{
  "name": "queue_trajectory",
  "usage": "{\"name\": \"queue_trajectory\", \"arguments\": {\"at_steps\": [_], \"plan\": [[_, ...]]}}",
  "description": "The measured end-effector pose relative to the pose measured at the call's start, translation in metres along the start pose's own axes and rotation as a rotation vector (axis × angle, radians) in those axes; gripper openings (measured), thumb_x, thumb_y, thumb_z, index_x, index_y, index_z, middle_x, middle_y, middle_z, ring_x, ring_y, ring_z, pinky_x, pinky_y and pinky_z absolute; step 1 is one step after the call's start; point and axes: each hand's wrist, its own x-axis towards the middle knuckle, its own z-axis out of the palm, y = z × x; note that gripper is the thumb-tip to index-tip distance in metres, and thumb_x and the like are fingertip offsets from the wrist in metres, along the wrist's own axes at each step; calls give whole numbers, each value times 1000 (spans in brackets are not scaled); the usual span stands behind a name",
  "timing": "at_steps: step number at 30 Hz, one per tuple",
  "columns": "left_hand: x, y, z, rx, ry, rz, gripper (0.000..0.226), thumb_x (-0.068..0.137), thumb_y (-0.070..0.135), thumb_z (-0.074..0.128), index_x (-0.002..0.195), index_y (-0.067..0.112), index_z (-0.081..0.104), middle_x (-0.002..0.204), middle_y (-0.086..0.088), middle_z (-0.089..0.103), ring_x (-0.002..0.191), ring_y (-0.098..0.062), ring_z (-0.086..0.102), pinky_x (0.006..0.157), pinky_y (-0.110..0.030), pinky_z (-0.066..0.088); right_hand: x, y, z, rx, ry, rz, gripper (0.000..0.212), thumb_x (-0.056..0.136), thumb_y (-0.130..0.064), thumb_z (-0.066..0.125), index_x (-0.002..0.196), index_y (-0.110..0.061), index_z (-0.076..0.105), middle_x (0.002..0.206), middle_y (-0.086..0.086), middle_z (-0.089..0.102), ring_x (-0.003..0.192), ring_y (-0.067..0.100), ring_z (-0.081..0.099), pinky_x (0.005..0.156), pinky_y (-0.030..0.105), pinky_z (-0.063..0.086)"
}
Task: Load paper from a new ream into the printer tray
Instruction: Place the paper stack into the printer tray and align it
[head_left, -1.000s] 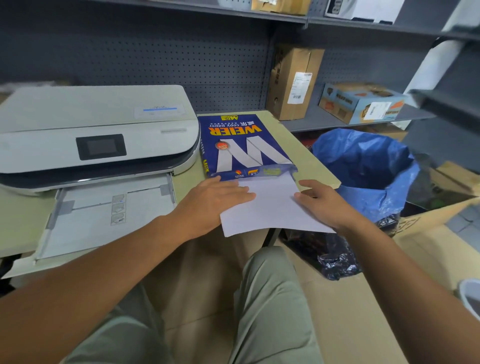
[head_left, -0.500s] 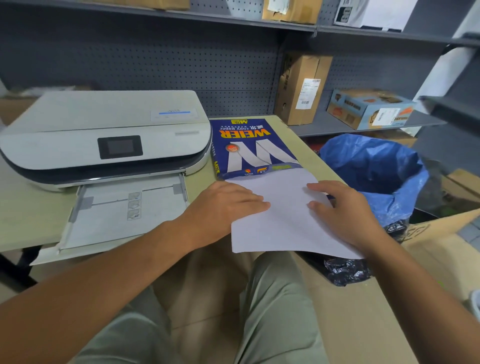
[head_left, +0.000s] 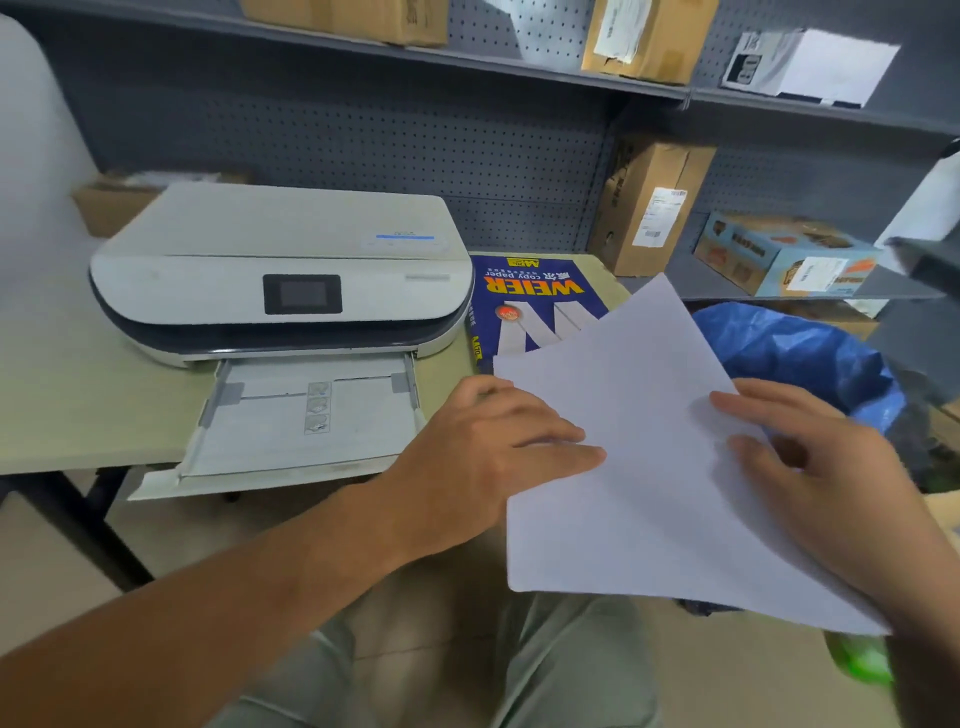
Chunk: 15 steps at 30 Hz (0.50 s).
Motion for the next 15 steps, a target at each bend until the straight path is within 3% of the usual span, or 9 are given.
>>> {"name": "queue_trajectory", "arguments": {"at_steps": [2, 5, 7, 13, 15], "plan": [[-2, 7, -5, -7, 42, -18, 37, 97, 12, 65, 130, 29, 68, 128, 4, 70, 115, -23, 63, 101, -46, 39, 1, -1, -5, 48, 44, -8, 50, 86, -6, 65, 111, -49, 65, 126, -32, 57, 78, -2, 58, 81, 11, 43], [-2, 13, -19, 6, 108, -25, 37, 97, 8, 63, 128, 27, 70, 127, 1, 70, 115, -25, 63, 99, -49, 39, 6, 4, -5, 111, 68, -17, 45, 88, -13, 60, 114, -50, 67, 136, -26, 55, 98, 10, 63, 94, 33, 50], [-4, 10, -28, 41, 125, -36, 38, 98, 6, 61, 127, 27, 70, 126, 1, 70, 116, -25, 63, 100, -50, 39, 10, 1, -1, 126, 76, -17, 45, 90, -15, 57, 117, -51, 65, 140, -24, 53, 104, 14, 64, 93, 41, 50], [-29, -14, -49, 96, 85, -145, 33, 95, 13, 68, 125, 27, 72, 129, 0, 69, 116, -26, 63, 102, -50, 38, 21, -34, 35, 199, 84, -62, 42, 89, -16, 60, 115, -48, 66, 138, -28, 53, 104, 4, 61, 97, 39, 49], [-45, -21, -55, 98, 45, -219, 31, 93, 25, 74, 124, 27, 73, 131, -1, 68, 119, -26, 62, 103, -49, 38, 25, -51, 54, 226, 46, -79, 40, 89, -19, 60, 115, -50, 66, 139, -32, 51, 99, 8, 62, 92, 26, 49]]}}
